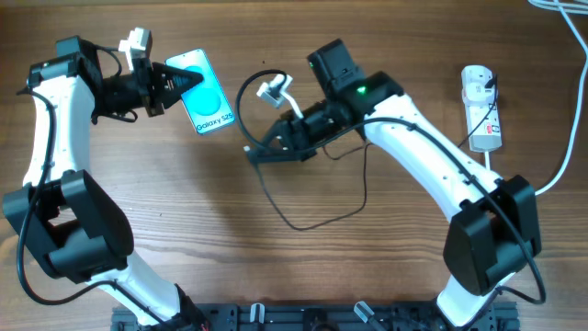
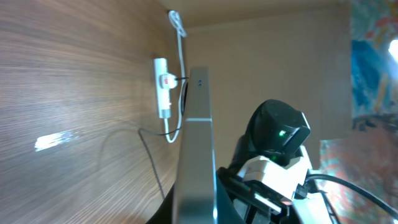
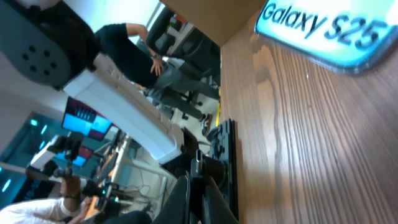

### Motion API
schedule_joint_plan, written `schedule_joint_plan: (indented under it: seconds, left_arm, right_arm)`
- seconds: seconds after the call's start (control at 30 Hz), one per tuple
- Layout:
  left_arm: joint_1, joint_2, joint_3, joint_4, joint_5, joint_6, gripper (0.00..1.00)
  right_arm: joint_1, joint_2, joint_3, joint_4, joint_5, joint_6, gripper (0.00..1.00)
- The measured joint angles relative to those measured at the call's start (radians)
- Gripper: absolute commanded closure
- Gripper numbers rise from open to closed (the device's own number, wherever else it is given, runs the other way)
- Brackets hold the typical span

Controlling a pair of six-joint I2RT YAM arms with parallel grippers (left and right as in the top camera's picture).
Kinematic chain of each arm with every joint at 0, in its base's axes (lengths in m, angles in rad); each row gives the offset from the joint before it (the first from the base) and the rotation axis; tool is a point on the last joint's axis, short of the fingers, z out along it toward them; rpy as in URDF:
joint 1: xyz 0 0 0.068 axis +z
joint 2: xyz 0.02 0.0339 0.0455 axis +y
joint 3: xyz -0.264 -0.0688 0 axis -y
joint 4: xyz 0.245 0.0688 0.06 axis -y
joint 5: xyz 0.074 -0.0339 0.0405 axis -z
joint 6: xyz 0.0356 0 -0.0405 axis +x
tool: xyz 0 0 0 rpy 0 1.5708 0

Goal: Plug charger to phone and switch on socket
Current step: 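Carry the plug with the right gripper toward the phone's bottom port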

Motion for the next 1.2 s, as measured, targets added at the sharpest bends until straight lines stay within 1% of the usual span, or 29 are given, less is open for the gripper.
schedule_joint_plan:
  seconds: [0.17, 0.3, 0.5, 0.8, 0.87, 0.97, 1.2]
  left_arm:
    - [-0.008, 0.0, 0.0, 0.0, 0.041, 0.004, 0.96]
    - [-0.035, 0.0, 0.0, 0.001, 0.084, 0.008, 0.96]
    - [-0.053, 0.0, 0.0, 0.002, 0.117, 0.008, 0.96]
    - [-0.053, 0.0, 0.0, 0.002, 0.121, 0.008, 0.96]
    - [-0.053, 0.0, 0.0, 0.005, 0.121, 0.008, 0.96]
    - [-0.053, 0.0, 0.0, 0.012, 0.121, 0.008, 0.96]
    - [-0.053, 0.0, 0.0, 0.016, 0.121, 0.008, 0.96]
  right_arm:
    - [0.026, 0.0, -0.011, 0.17, 0.022, 0.21, 0.96]
    - [0.026, 0.0, -0.011, 0.207, 0.023, 0.301, 0.96]
    - [0.026, 0.0, -0.011, 0.237, 0.023, 0.343, 0.96]
    - [0.005, 0.0, -0.027, 0.343, 0.032, 0.422, 0.96]
    - [-0.01, 0.0, -0.052, 0.38, 0.03, 0.435, 0.96]
    - [-0.037, 0.0, -0.112, 0.48, -0.002, 0.467, 0.95]
    - [-0.005, 0.0, -0.129, 0.56, -0.032, 0.514, 0.96]
